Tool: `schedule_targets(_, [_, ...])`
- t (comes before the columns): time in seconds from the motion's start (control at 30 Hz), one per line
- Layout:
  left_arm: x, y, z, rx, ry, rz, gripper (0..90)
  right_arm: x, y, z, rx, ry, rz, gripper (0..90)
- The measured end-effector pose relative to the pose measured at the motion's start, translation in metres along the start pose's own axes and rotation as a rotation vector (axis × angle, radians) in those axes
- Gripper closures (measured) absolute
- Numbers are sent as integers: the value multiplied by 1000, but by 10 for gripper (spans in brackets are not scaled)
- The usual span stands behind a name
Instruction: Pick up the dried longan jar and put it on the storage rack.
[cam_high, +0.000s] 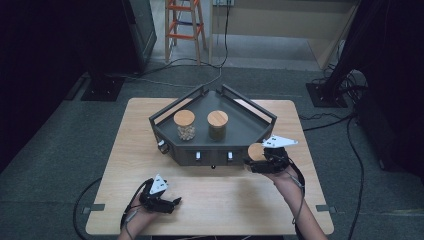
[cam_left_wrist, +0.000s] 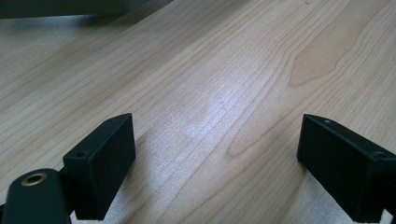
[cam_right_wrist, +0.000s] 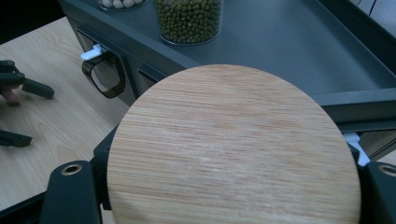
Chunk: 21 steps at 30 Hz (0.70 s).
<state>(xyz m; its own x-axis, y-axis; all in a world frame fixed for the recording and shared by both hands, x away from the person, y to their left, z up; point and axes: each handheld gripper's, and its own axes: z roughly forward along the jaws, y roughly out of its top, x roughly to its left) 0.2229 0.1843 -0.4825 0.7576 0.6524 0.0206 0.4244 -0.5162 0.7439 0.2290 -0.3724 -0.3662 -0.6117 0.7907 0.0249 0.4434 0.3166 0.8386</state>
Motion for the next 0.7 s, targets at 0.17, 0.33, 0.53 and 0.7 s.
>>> schedule_targets(0.17, [0,0,0,0,0,0,115,0,4,1,7,4,-5,255])
schedule_targets(0.33, [0,0,0,0,0,0,115,-1,6,1,0,10,-1,255])
schedule_targets(0.53, [0,0,0,0,0,0,115,0,9,1,2,8,-10,255])
schedule_targets(0.7, [0,0,0,-2,0,-2,115,0,12,0,-1,11,-12,255])
